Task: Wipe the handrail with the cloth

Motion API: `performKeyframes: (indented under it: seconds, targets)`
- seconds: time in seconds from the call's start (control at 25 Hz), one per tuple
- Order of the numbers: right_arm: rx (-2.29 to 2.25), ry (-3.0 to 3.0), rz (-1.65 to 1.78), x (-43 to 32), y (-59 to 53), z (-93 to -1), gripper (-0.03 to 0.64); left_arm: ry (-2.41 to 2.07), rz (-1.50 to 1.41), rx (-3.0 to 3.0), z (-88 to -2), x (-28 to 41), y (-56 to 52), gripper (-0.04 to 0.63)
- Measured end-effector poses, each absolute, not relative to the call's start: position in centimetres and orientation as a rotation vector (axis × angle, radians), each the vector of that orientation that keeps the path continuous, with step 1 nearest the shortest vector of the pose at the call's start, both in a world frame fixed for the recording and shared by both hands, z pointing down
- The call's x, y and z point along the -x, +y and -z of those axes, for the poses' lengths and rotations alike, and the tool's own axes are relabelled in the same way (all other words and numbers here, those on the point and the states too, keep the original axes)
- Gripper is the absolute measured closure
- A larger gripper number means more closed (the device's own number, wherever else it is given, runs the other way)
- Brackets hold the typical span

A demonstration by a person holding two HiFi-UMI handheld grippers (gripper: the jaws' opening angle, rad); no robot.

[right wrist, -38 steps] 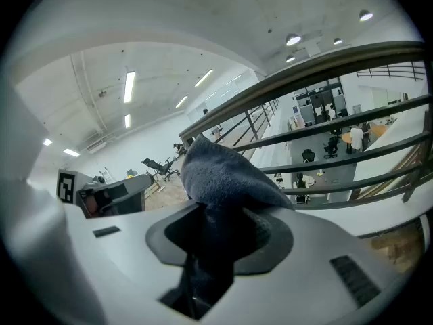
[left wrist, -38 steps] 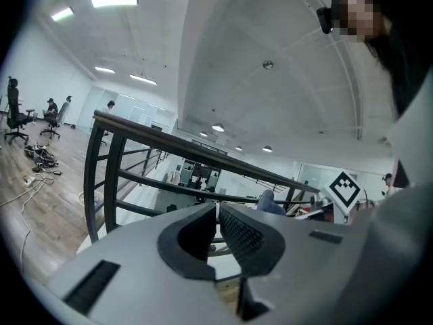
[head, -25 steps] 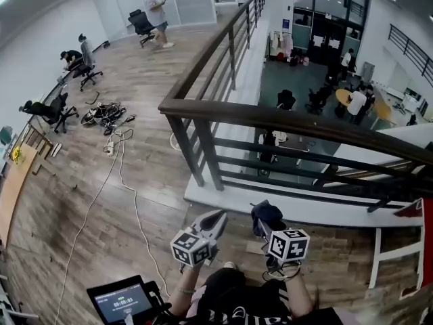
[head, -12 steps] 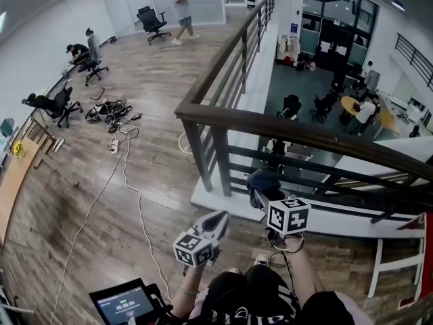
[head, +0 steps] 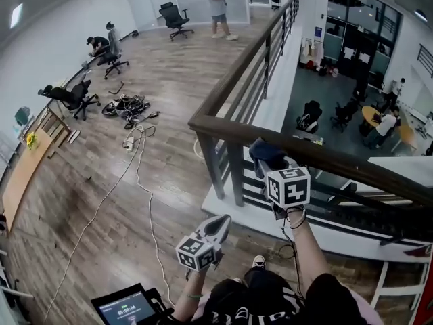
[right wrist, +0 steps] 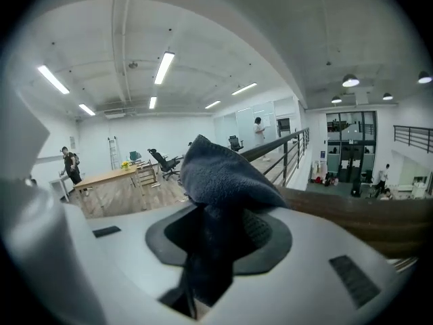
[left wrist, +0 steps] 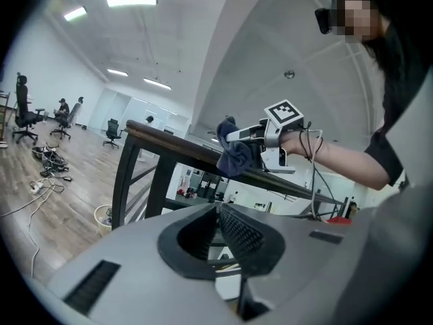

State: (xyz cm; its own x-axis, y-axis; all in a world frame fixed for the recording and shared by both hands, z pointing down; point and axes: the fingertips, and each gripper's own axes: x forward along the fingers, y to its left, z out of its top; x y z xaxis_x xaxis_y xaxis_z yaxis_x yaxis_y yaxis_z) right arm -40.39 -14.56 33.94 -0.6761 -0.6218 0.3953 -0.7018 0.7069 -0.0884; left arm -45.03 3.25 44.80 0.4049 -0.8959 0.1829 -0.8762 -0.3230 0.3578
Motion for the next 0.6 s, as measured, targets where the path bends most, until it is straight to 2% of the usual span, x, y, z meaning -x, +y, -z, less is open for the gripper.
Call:
performKeyframes:
  seconds: [0.6]
  targets:
    - [-1.008, -2.474, -0.142, 39.6, -24.9, -34.4, 0.512, -1.505, 0.090, -2.290, -44.2, 41.4, -8.0, 0.594]
